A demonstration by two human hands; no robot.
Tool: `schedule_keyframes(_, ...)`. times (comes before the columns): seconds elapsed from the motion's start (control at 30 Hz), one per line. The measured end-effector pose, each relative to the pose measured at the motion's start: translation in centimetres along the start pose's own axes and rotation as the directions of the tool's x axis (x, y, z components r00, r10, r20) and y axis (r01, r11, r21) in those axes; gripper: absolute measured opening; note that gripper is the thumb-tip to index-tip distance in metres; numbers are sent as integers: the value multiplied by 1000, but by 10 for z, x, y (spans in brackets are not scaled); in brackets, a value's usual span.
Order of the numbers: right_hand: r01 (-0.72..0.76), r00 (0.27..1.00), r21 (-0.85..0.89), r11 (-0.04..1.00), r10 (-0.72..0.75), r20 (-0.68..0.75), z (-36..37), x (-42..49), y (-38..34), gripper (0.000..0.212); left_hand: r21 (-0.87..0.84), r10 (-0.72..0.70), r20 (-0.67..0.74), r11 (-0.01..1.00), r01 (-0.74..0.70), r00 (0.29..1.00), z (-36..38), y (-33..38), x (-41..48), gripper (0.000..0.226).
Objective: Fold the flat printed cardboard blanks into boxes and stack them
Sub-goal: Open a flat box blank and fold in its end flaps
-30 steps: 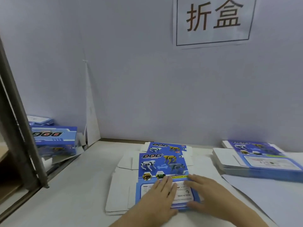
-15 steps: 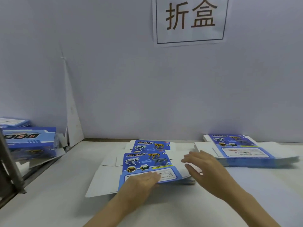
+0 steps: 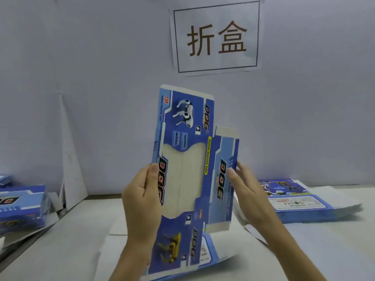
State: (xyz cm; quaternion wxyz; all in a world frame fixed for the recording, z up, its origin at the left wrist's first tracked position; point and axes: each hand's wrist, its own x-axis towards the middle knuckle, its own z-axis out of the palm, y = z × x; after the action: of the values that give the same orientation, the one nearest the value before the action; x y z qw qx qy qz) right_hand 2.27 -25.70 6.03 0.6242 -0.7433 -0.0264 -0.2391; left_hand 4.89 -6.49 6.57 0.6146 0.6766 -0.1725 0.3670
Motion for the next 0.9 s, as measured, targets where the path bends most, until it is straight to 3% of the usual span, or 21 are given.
schedule_keyframes(0.07,50,998,96,994,-45,-50,4,0,-3,28,-63,-57,11,996,58,998,6,-2,-5,48)
schedule_keyframes(0.13,105,986,113,988,-89,-138,7,-2,-3,24,-90,-112,46,989,115,993,10,-3,-11,55)
schedule_keyframes(0.2,138,978,54,989,-127,-167,9,-4,-2,35,-90,-139,84,985,146,987,13,-2,-14,66)
schedule_keyframes(0.3,104,982,-64,993,-113,-152,15,-7,4,78,-72,-155,87,984,161,984,15,2,-19,68)
schedule_keyframes(0.5,43,988,-71,997,-53,-144,17,-8,6,92,-55,-147,77,987,152,986,18,6,-23,62)
schedule_keyframes(0.7,38,991,103,994,-51,124,35,-21,0,49,-71,-231,240,964,255,943,32,-6,-36,72)
schedule_keyframes(0.83,-15,993,182,983,-7,118,18,-16,-4,23,-136,-276,373,928,346,886,13,-19,-16,66)
schedule_keyframes(0.9,-67,991,236,969,38,126,6,-13,-4,14,-164,-318,434,892,421,843,2,-20,-8,79)
